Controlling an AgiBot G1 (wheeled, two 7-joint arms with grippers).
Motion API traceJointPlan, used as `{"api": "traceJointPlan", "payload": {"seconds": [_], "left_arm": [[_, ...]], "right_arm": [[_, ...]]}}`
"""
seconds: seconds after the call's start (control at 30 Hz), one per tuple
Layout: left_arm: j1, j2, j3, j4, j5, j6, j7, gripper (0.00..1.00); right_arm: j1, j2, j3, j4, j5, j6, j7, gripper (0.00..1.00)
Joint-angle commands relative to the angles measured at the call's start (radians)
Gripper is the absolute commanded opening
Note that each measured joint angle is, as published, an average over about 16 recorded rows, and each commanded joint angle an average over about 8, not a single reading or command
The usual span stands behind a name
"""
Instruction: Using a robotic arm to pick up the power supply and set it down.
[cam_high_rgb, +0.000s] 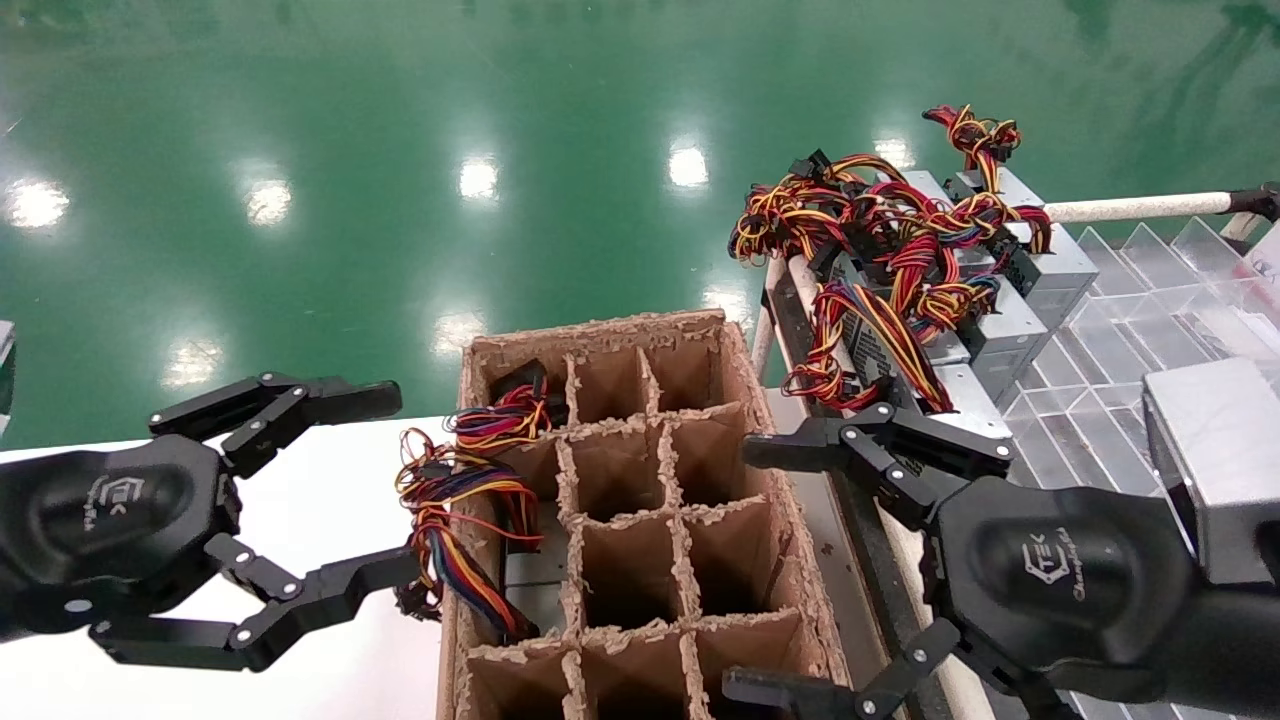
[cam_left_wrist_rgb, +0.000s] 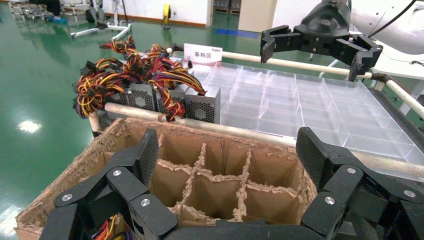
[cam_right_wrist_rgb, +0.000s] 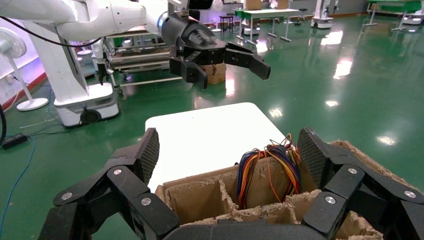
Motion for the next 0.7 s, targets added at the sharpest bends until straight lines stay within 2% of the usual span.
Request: {"api": "traceJointPlan", "payload": {"seconds": [0.03, 0.7], "left_arm": [[0.000, 0.000, 0.000, 0.000, 0.000, 0.000, 0.000, 1.00], [0.000, 0.000, 0.000, 0.000, 0.000, 0.000, 0.000, 1.00]], "right_arm": [[0.001, 0.000, -0.001, -0.001, 0.000, 0.000, 0.000, 1.00], [0.005, -0.001, -0.005, -0.003, -0.001, 0.000, -0.001, 1.00]]}}
